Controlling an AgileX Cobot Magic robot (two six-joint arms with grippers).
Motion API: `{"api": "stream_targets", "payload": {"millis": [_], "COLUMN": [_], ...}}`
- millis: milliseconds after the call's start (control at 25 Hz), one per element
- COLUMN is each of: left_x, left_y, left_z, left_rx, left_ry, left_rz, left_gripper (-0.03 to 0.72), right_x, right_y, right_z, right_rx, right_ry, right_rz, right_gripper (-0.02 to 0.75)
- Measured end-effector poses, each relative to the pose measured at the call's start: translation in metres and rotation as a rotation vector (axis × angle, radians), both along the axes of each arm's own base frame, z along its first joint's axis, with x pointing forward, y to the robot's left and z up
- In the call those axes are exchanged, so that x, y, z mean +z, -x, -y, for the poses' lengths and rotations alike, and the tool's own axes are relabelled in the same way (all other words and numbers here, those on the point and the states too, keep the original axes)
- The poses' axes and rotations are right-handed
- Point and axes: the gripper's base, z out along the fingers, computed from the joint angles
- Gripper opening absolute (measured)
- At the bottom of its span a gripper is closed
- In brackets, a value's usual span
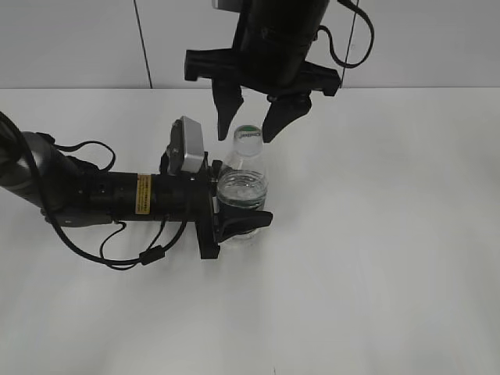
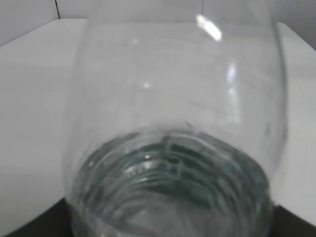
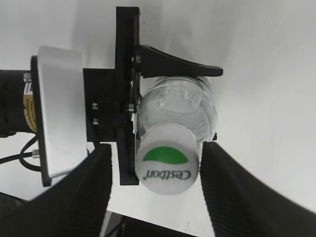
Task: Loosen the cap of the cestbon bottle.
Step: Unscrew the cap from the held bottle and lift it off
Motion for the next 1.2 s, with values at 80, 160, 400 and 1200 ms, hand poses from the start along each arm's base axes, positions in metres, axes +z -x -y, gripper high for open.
{"api": "stream_targets", "payload": {"millis": [80,160,400,1200], "left_x": [0.0,0.0,-0.0001,-0.0003], "left_y": [0.0,0.0,0.0,0.0], "left_z": [0.0,0.0,0.0,-0.0001], "left_rx": [0.0,0.0,0.0,0.0], "left_ry": [0.0,0.0,-0.001,-0.003], "left_rz": [0.0,0.0,0.0,0.0], "left_gripper": [0.409,0.409,0.409,0.409], "right_x": [-0.0044,-0.009,-0.009,-0.0068], "right_y": [0.0011,0.0023,0.0026,0.0029], "right_z": [0.0009,0.0019,0.0022,0.0031], "right_rx": [0.0,0.0,0.0,0.035], "right_ry": [0.01,0.021,0.022,0.031], "right_rz": [-0.012,-0.026,-0.026,-0.004], "right_gripper": [0.433,0.433,0.433,0.304]}}
